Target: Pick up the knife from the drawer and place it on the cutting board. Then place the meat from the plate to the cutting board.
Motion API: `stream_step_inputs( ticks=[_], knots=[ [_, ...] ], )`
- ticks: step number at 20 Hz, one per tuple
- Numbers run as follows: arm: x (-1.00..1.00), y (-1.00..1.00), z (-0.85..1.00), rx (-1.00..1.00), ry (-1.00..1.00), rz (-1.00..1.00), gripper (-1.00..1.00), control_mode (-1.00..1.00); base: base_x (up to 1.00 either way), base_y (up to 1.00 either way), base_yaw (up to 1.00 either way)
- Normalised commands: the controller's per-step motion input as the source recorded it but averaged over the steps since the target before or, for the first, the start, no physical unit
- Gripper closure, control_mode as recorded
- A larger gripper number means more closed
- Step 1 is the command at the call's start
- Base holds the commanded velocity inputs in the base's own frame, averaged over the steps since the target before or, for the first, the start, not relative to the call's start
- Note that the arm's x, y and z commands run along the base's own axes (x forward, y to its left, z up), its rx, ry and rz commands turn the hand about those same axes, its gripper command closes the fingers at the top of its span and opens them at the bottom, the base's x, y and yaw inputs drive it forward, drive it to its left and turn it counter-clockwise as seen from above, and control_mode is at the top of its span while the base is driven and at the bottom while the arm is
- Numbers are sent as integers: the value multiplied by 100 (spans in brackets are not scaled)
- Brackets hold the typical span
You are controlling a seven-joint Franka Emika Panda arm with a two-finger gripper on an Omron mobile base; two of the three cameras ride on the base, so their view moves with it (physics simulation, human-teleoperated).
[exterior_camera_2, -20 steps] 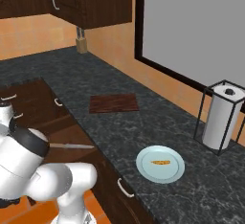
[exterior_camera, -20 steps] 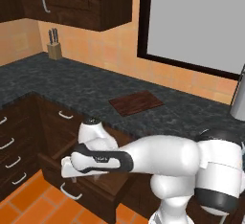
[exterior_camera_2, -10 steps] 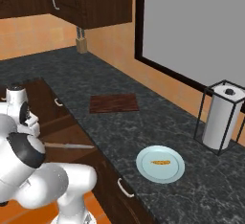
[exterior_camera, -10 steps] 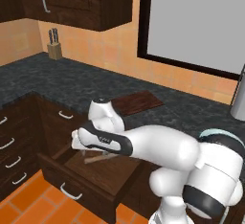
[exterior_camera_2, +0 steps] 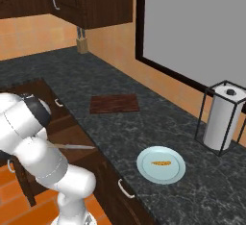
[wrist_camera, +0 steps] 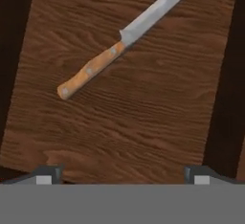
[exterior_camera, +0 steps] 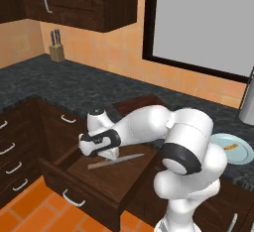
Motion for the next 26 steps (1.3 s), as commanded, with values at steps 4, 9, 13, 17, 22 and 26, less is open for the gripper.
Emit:
stream_step_inputs(
  ticks=[4, 9, 13, 17, 22, 26],
  knots=[
    [0, -29, -50, 0, 0, -27, -100, -100, 0, 0, 0],
    [8, -31, -48, 0, 0, -20, -100, -100, 0, 0, 0],
    [43, -27, -21, 0, 0, -8, -100, -100, 0, 0, 0],
    [43, 0, -37, 0, 0, -2, -100, -100, 0, 0, 0],
    [30, 0, -51, 0, 0, -1, -100, -100, 0, 0, 0],
    [30, 0, -23, 0, 0, 0, -100, -100, 0, 0, 0]
  ],
)
